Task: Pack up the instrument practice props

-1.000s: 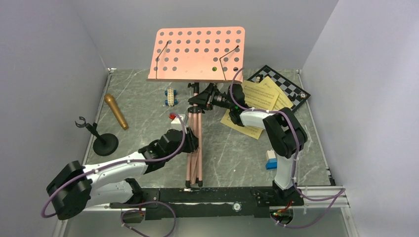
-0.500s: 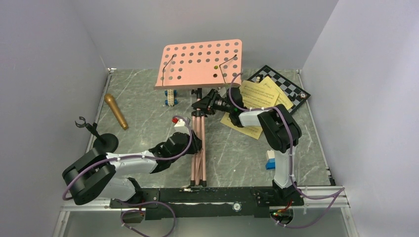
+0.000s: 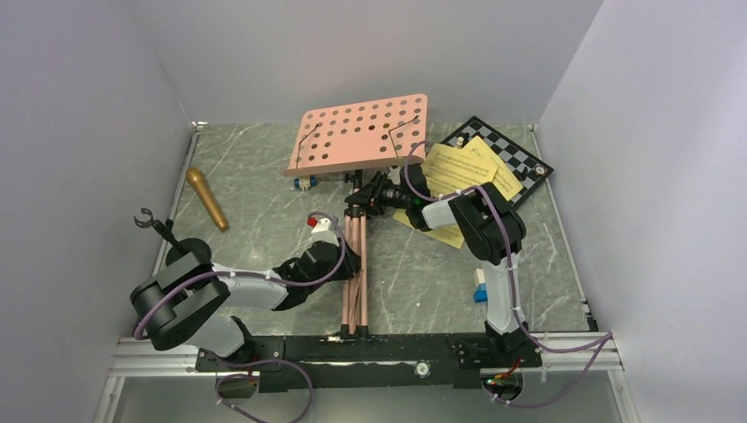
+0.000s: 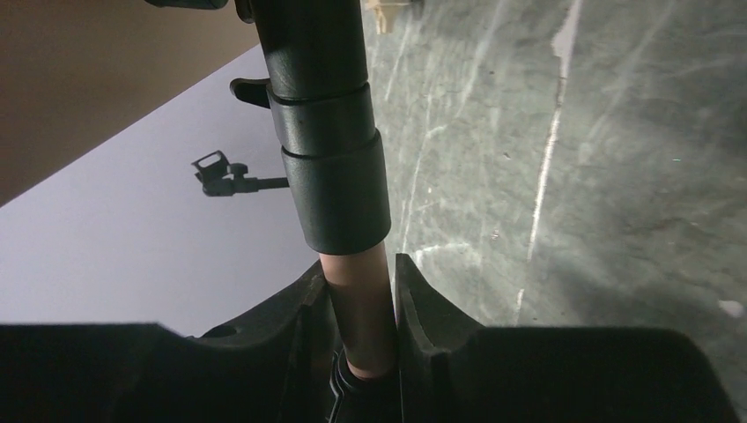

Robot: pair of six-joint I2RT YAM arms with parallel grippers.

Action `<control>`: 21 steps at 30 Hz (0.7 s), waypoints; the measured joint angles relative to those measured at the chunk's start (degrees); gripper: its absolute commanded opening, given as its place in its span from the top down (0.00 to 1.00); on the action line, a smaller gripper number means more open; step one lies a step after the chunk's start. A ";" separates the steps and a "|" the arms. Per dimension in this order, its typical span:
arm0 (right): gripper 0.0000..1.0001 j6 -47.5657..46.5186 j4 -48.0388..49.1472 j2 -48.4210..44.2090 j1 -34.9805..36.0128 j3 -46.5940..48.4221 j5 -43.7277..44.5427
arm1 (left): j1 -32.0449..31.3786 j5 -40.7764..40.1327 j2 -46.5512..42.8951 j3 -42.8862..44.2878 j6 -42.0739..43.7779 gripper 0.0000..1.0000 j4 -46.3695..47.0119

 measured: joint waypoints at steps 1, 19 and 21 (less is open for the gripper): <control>1.00 0.17 0.09 0.46 -0.11 0.00 0.00 | 0.00 0.02 0.52 0.09 -0.20 1.00 0.22; 0.60 2.58 3.58 2.91 -1.53 -3.56 0.83 | 0.07 2.45 3.58 0.72 -1.53 1.00 0.37; 0.56 3.32 3.58 2.91 -1.68 -3.74 0.42 | 0.11 2.36 3.67 0.72 -1.49 1.00 0.04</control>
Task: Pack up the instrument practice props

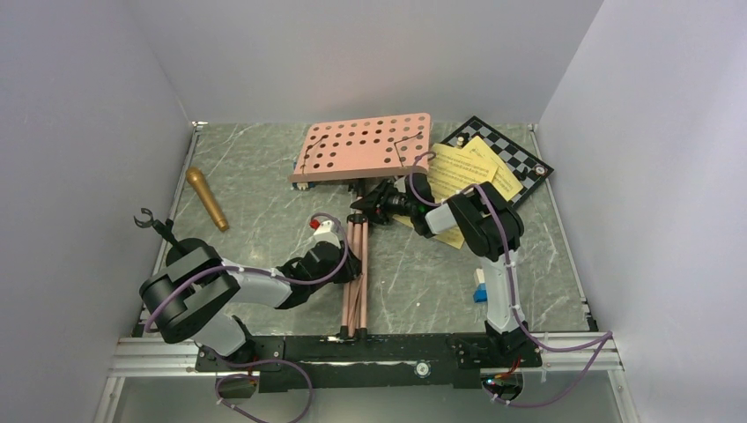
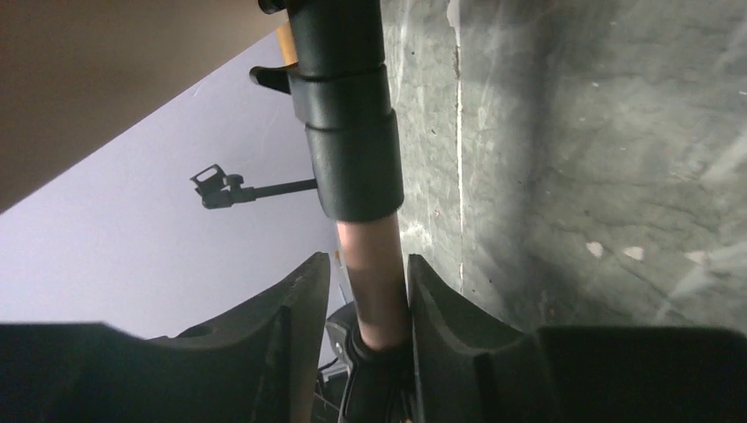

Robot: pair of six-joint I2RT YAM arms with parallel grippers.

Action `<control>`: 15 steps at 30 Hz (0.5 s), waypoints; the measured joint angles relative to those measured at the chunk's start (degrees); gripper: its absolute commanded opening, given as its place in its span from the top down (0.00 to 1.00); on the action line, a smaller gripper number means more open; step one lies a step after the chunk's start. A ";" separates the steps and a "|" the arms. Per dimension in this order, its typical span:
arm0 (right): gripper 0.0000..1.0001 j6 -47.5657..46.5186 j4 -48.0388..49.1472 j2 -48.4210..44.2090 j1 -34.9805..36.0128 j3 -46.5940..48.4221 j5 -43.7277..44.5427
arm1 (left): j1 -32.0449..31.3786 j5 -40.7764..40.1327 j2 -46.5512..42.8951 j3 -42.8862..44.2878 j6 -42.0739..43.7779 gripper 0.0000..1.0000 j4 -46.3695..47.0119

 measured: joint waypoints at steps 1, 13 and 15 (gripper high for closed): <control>0.55 0.31 0.00 -0.04 -0.22 -0.11 -0.52 | 0.11 -0.15 0.15 -0.02 -0.04 1.00 -0.22; 0.31 0.44 0.09 -4.46 -2.58 -3.82 -2.67 | 1.03 -1.42 0.22 -0.15 -2.40 1.00 -0.26; 0.28 0.00 -1.36 -6.08 -2.58 -4.98 -2.56 | 1.03 -1.46 0.22 -0.15 -2.36 1.00 -0.26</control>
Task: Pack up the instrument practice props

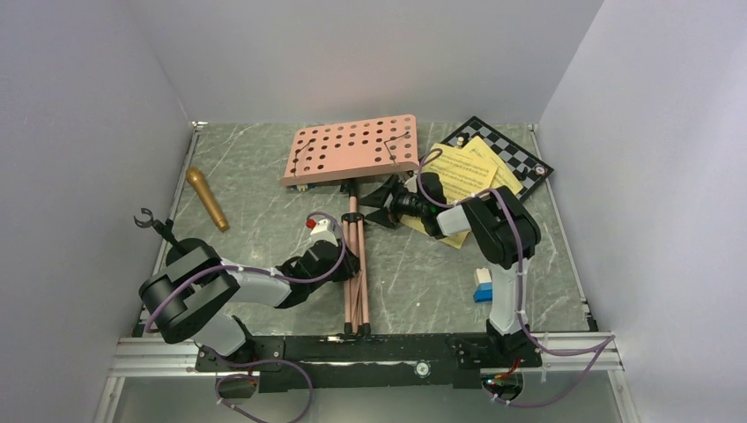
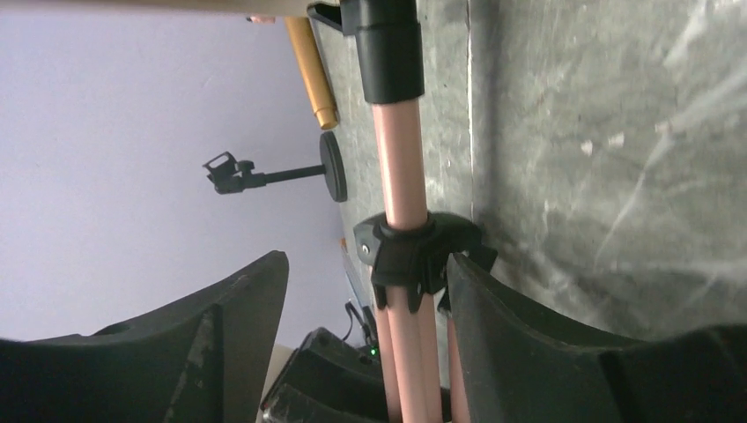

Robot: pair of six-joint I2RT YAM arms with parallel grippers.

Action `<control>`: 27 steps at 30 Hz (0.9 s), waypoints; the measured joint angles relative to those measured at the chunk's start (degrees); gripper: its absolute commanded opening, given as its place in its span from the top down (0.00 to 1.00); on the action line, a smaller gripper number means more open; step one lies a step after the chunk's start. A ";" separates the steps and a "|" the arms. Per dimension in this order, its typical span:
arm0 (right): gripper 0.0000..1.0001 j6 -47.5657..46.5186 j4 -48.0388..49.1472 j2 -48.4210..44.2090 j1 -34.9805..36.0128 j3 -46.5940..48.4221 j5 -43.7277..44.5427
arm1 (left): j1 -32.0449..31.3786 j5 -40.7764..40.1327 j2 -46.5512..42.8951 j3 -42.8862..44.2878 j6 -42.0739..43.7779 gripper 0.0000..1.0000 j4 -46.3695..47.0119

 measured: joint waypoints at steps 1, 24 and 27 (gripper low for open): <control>0.27 -0.28 -0.92 -0.90 0.02 -0.63 0.04 | 0.00 -0.02 0.00 0.00 0.04 1.00 0.00; 0.24 -21.29 -26.43 -34.27 0.61 -19.78 7.74 | 0.44 0.24 -2.64 0.33 2.32 0.90 -4.66; 0.24 -25.70 -31.56 -40.87 0.87 -19.85 10.32 | 0.61 0.24 -4.28 -0.04 3.23 0.68 -6.75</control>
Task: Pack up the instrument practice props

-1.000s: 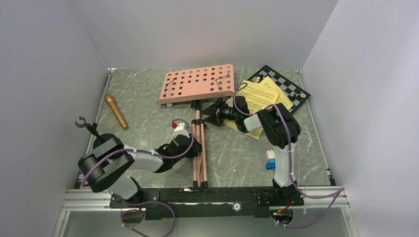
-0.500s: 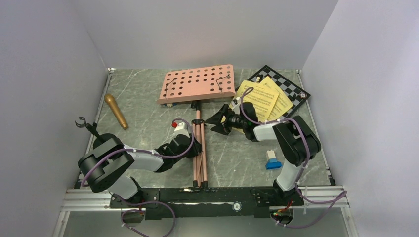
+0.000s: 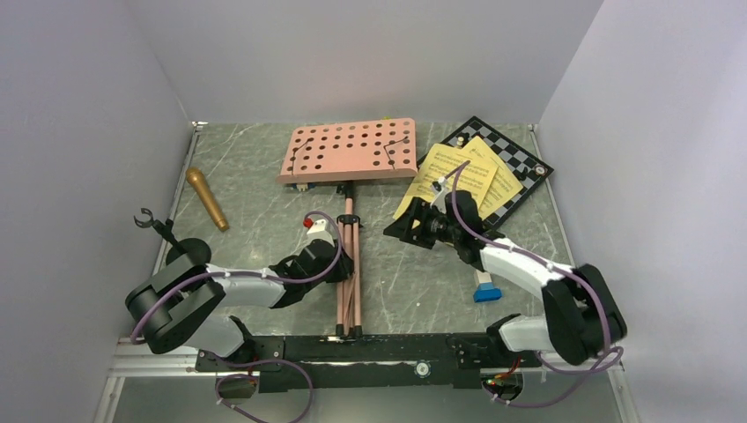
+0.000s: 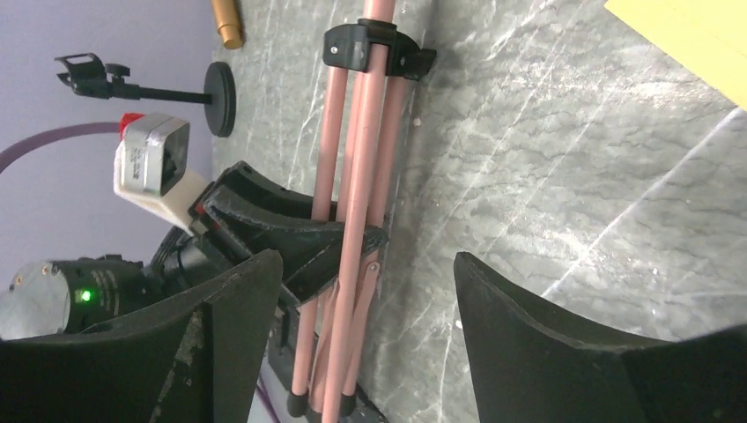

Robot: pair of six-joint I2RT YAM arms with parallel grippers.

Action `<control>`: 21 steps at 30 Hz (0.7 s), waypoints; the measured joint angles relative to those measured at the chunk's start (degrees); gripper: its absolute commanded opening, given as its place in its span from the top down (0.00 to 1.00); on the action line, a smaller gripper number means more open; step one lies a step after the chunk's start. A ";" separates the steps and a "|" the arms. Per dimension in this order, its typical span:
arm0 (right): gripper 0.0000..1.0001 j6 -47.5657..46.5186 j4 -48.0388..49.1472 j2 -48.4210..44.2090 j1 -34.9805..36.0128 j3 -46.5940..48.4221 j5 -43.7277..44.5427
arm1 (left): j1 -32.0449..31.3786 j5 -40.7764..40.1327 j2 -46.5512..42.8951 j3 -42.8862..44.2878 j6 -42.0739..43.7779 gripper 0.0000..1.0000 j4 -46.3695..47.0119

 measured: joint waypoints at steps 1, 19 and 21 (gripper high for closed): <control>0.24 -1.42 -1.77 -2.12 0.11 0.00 1.09 | 0.04 -0.02 -0.46 0.00 0.33 0.60 -0.79; 0.23 -13.14 -14.93 -13.75 0.83 0.11 9.94 | -0.26 -4.28 -14.34 1.46 7.76 0.02 -15.87; 0.23 -14.40 -16.02 -15.58 1.01 0.15 11.15 | -0.31 -5.95 -19.26 1.81 8.07 0.01 -18.97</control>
